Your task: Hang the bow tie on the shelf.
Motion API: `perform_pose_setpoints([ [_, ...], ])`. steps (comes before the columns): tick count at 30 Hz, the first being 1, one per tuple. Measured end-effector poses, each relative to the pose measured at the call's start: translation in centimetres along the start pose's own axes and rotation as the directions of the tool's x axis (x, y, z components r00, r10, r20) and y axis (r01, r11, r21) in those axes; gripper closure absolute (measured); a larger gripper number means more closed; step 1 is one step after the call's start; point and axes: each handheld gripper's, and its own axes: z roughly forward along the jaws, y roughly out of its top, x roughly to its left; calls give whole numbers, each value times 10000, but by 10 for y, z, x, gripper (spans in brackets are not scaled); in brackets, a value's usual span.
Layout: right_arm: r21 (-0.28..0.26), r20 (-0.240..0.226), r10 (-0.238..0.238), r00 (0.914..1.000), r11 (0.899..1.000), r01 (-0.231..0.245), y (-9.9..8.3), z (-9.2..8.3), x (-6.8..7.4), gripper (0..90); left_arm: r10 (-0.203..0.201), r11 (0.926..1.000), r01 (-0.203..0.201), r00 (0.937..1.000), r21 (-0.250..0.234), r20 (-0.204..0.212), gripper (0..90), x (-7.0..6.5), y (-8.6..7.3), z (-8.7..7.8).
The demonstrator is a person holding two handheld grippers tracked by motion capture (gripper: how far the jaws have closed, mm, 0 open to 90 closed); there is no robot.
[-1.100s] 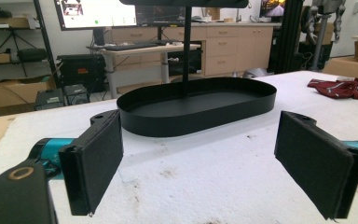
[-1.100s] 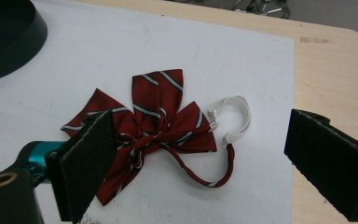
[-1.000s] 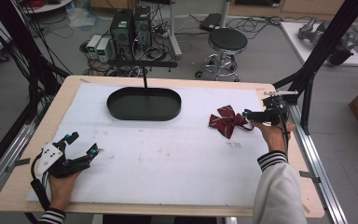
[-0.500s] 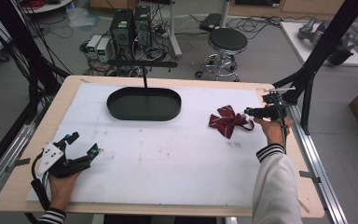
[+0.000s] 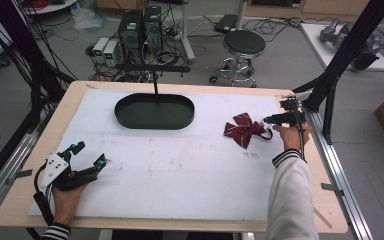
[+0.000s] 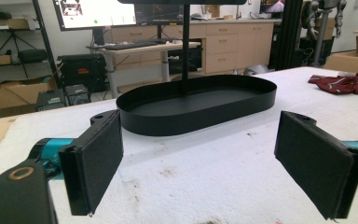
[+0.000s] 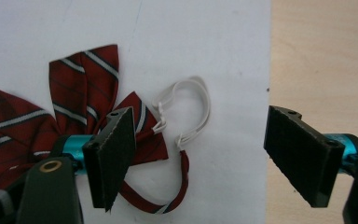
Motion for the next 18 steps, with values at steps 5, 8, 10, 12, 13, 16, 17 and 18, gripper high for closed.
perform_pose_setpoints([
  [5,341,377,-444,9983,9985,431,1,6,6,338,-5,10000,5,10000,-1,-6,158,0,0,0],
  [8,521,228,-407,9989,9979,395,1,10,6,340,0,10000,0,10000,12,-2,158,0,0,0],
  [10,745,270,-372,9989,9966,351,1,14,6,371,-21,10000,21,10000,14,-3,158,0,0,0],
  [12,781,253,-330,9991,9965,309,0,16,6,379,-34,10000,34,10000,17,-3,158,0,0,0],
  [13,836,287,-347,9990,9960,322,0,17,5,388,-31,10000,31,10000,16,-4,158,0,0,0],
  [16,992,334,-354,9988,9946,319,0,20,5,413,-9,10000,9,10000,30,-25,158,-1,0,0],
  [17,1014,379,-268,9989,9946,229,0,21,6,418,-5,10000,5,10000,21,-33,158,-1,0,0],
  [18,1073,493,-117,9987,9942,63,0,23,6,458,-3,10000,3,10000,26,-39,158,-1,0,0],
])
